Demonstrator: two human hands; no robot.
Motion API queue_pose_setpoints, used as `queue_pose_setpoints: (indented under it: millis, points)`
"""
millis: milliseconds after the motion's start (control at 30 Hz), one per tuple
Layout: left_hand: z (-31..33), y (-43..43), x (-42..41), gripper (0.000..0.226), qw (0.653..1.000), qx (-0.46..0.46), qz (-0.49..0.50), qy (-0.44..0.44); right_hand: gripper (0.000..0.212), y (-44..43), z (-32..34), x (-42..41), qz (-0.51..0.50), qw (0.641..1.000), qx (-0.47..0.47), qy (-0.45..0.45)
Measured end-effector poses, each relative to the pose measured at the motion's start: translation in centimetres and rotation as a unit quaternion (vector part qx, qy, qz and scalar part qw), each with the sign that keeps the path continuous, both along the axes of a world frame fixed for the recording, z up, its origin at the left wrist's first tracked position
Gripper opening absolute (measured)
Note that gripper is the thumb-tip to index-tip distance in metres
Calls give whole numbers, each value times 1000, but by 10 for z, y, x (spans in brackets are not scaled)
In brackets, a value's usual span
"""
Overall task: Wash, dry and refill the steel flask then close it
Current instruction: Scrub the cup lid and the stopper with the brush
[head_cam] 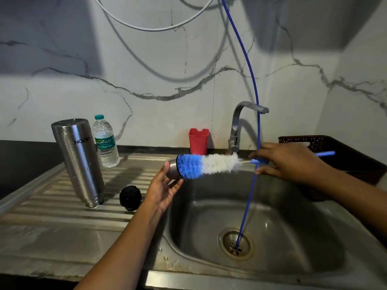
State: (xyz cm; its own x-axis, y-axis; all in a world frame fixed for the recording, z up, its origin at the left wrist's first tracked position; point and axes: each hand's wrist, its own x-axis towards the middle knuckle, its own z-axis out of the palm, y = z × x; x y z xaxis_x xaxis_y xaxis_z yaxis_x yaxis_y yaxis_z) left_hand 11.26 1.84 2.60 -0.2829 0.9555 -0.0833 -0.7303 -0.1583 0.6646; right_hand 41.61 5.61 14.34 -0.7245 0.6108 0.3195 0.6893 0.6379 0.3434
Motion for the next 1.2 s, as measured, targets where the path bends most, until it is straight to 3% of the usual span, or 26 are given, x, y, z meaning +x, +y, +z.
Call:
queue_pose_setpoints:
  millis: [67, 100, 167, 233, 267, 300, 367, 400, 467, 500, 533, 600, 667, 733, 800, 833, 867, 933, 967, 1000, 1033, 1067, 1100, 1133, 1167, 1200]
  points:
    - [1, -1, 1, 26, 1000, -22, 0, 8, 20, -9, -6, 4, 97, 966, 238, -35]
    - [0, -1, 1, 26, 999, -32, 0, 9, 19, -10, -11, 4, 131, 950, 280, -42]
    - [0, -1, -1, 29, 999, -37, -8, -3, 23, -9, -14, 1, 151, 958, 242, -32]
    - [1, -2, -4, 40, 999, -21, -36, -10, 28, -4, -4, -5, 141, 987, 71, 24]
    - [1, -2, -6, 53, 999, -11, -53, 1, 24, -2, 7, -7, 100, 989, -87, 59]
    - [-1, -1, -6, 70, 997, -5, -74, 20, 18, 2, 18, -6, 64, 954, -276, 95]
    - [-6, 1, -7, 93, 993, 6, -107, 54, 23, 16, 34, 0, -23, 823, -539, 180]
    - [-8, 2, -7, 95, 992, 13, -111, 64, 30, 20, 36, 4, -53, 778, -593, 201]
    - [-6, 1, -5, 90, 993, 19, -99, 68, 38, 21, 35, 8, -73, 770, -601, 202]
    - [-5, 1, -3, 85, 993, 14, -91, 69, 38, 20, 31, 9, -73, 803, -560, 191]
    - [-4, 1, -2, 77, 994, 5, -85, 67, 37, 19, 26, 10, -68, 868, -466, 159]
    - [-3, 1, 1, 46, 995, -19, -73, 58, 34, 14, 15, 14, -44, 990, -130, 26]
    - [-5, 3, 2, 24, 996, -42, -59, 54, 25, 9, 2, 19, 42, 985, 160, -41]
    - [-7, 3, 2, 23, 995, -54, -56, 60, 26, 5, -6, 19, 95, 971, 213, -60]
    - [-5, 2, 0, 34, 995, -47, -61, 67, 30, 8, 0, 17, 60, 991, 111, -46]
    - [-4, 1, 0, 49, 995, -30, -71, 69, 43, 10, 7, 16, 18, 999, -21, -24]
    - [-4, 2, -1, 67, 994, -8, -83, 68, 51, 15, 14, 17, -11, 978, -207, 21]
    - [-5, 2, 0, 86, 993, 25, -97, 66, 59, 30, 18, 21, -55, 841, -522, 130]
    - [-6, 3, 0, 86, 992, 33, -98, 71, 64, 32, 17, 23, -66, 789, -590, 155]
    - [-6, 3, 1, 86, 992, 32, -95, 74, 69, 32, 15, 23, -71, 776, -607, 159]
    - [-4, 2, 2, 87, 993, 27, -90, 74, 68, 31, 14, 21, -76, 784, -596, 156]
    - [-4, 2, 3, 87, 994, 17, -81, 71, 61, 29, 11, 19, -72, 824, -543, 146]
    - [-5, 3, 2, 82, 995, 4, -72, 65, 50, 24, 8, 17, -57, 891, -436, 116]
    - [-5, 4, 2, 68, 996, -7, -64, 59, 40, 20, 6, 16, -33, 957, -279, 65]
    - [-6, 4, 2, 49, 997, -19, -56, 53, 33, 18, 2, 17, -1, 995, -94, 13]
    - [-6, 3, 2, 32, 997, -31, -53, 51, 29, 15, -2, 18, 46, 997, 64, -19]
